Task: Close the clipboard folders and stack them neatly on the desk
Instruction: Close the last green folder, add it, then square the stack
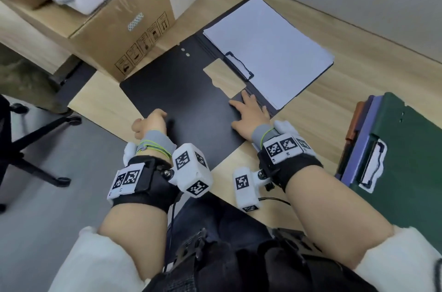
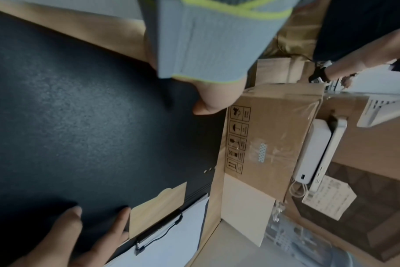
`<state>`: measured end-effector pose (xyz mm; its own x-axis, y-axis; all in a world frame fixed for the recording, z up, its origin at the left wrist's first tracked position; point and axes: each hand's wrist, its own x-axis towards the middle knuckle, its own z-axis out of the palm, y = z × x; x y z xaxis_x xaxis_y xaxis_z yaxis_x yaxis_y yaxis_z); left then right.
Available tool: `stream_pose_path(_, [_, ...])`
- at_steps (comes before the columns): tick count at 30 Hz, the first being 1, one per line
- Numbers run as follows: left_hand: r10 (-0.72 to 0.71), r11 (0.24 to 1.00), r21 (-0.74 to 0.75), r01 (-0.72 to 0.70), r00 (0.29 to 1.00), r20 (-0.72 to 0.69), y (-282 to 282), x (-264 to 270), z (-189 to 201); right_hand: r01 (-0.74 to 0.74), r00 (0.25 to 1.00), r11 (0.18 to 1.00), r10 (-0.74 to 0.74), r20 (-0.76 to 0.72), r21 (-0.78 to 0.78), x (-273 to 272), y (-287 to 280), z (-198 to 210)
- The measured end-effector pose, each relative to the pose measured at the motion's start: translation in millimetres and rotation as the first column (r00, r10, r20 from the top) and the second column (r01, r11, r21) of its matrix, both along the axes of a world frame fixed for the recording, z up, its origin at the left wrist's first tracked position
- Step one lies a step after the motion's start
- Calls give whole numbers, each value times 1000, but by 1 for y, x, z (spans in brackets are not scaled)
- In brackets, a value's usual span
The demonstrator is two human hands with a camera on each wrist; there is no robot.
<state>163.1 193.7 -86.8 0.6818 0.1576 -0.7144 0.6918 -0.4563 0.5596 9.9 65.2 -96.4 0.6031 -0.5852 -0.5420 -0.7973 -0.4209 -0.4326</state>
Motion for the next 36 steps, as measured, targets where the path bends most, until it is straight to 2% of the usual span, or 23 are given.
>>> stream_pose_path(3, [51, 997, -57, -53, 998, -33, 5, 7, -4, -14, 1000, 1000, 14, -10, -17, 1, -4, 0])
stream_pose_path(6, [-31, 991, -132, 26, 999, -42, 5, 10, -7, -23, 999, 999, 23, -29, -23, 1, -7, 1])
stream_pose_path(8, [-40, 984, -174, 30, 998, -56, 5, 12, -4, -21, 999, 999, 20, -39, -33, 1, -10, 2])
stream_pose_path(12, [-6, 926, -373, -54, 988, -157, 7, 17, 7, 10, 999, 1000, -11, -50, -26, -3, -18, 5])
stream_pose_path(14, [-50, 848, -528, -52, 983, -177, 2, 17, 23, 48, 999, 999, -48, -1, 13, -7, -21, 13])
stream_pose_path(17, [-184, 598, -802, 3, 974, -134, -11, 17, 49, 148, 977, 976, -169, 130, 157, -11, -26, 22])
stream_pose_path(19, [-286, 484, -871, 83, 956, -68, -23, 13, 66, 132, 958, 941, -202, 205, 311, -13, -27, 21])
stream_pose_path(22, [-462, 398, -889, 226, 887, 19, -47, 2, 77, 39, 966, 887, -152, 210, 460, -20, -23, 28])
stream_pose_path(24, [-565, 400, -865, 302, 825, 27, -62, -10, 77, 36, 976, 900, -125, 178, 435, -26, -17, 37])
stream_pose_path(26, [-657, 434, -809, 397, 754, 17, -75, -24, 70, 120, 966, 894, -205, 155, 431, -34, -13, 37])
stream_pose_path(27, [-680, 470, -765, 441, 733, 5, -80, -33, 69, 193, 945, 866, -291, 151, 461, -37, -11, 35])
stream_pose_path(30, [-674, 612, -647, 455, 727, -127, -89, -49, 39, 407, 807, 736, -567, 164, 540, -45, -7, 32])
stream_pose_path(33, [-658, 666, -619, 418, 720, -222, -93, -58, 8, 521, 653, 604, -737, 174, 603, -51, -9, 26])
stream_pose_path(36, [-567, 696, -655, 293, 784, -252, -94, -63, -4, 535, 518, 466, -840, 163, 704, -55, -7, 23])
